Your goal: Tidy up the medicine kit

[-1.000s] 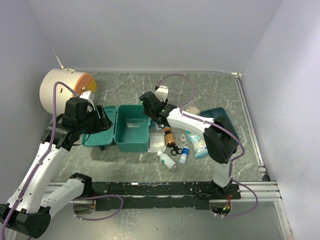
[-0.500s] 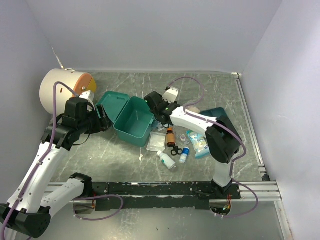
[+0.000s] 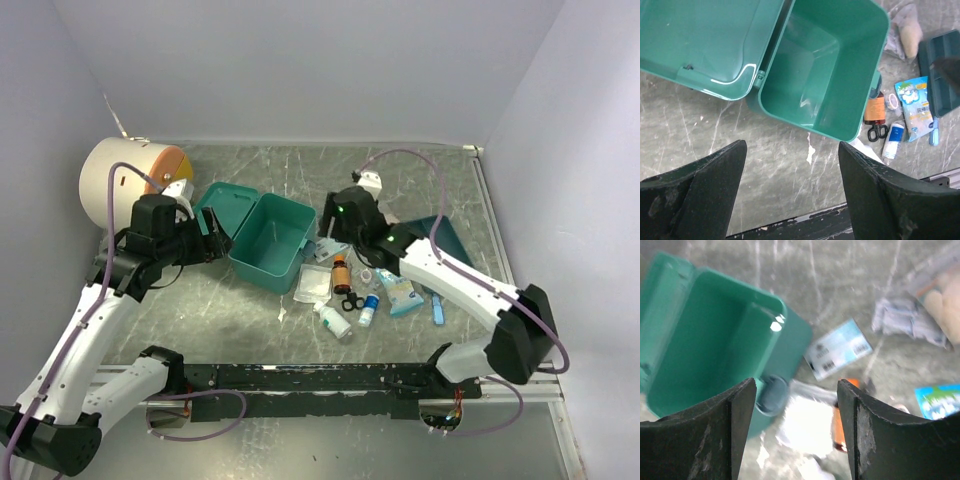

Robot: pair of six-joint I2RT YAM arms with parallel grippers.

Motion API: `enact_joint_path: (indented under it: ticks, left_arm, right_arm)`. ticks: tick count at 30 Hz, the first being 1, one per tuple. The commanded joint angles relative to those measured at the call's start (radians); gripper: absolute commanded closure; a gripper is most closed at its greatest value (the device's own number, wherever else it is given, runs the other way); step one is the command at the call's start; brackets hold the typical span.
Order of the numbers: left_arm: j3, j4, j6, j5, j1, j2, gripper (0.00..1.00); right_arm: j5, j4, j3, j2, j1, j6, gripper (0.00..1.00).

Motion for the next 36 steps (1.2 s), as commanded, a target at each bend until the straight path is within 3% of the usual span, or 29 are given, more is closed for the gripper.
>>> enact_joint_path:
  ticks: [1,6,15,29,32,36]
  left_arm:
    - [-0.022,0.11,0.032,0.059,-0.005,-0.046,0.14]
    - [-0.058,0.184,0.021,0.101,-0.005,-0.077,0.14]
    - [-0.063,0.185,0.001,0.087,-0.005,-0.075,0.16]
    - [-0.081,0.181,-0.019,0.051,-0.005,-0.09,0.17]
    - [-0.074,0.169,-0.014,0.04,-0.005,-0.087,0.17]
    - [-0.078,0.16,-0.021,0.023,-0.005,-0.095,0.18]
  right_arm:
    - [-0.08,-0.095,-0.155,-0.097,-0.022,-0.046,0.36]
    - [-0.161,-0.083,-0.28,-0.135,-0.044,-0.047,0.43]
    - [-0.348,0.016,-0.303,0.022,-0.102,-0.109,0.47]
    - [-0.349,0.05,-0.277,0.183,-0.115,-0.156,0.54]
    - [-0.331,0.06,-0.281,0.173,-0.115,-0.162,0.61]
    - [-0.282,0.087,-0.308,0.101,-0.115,-0.153,0.63]
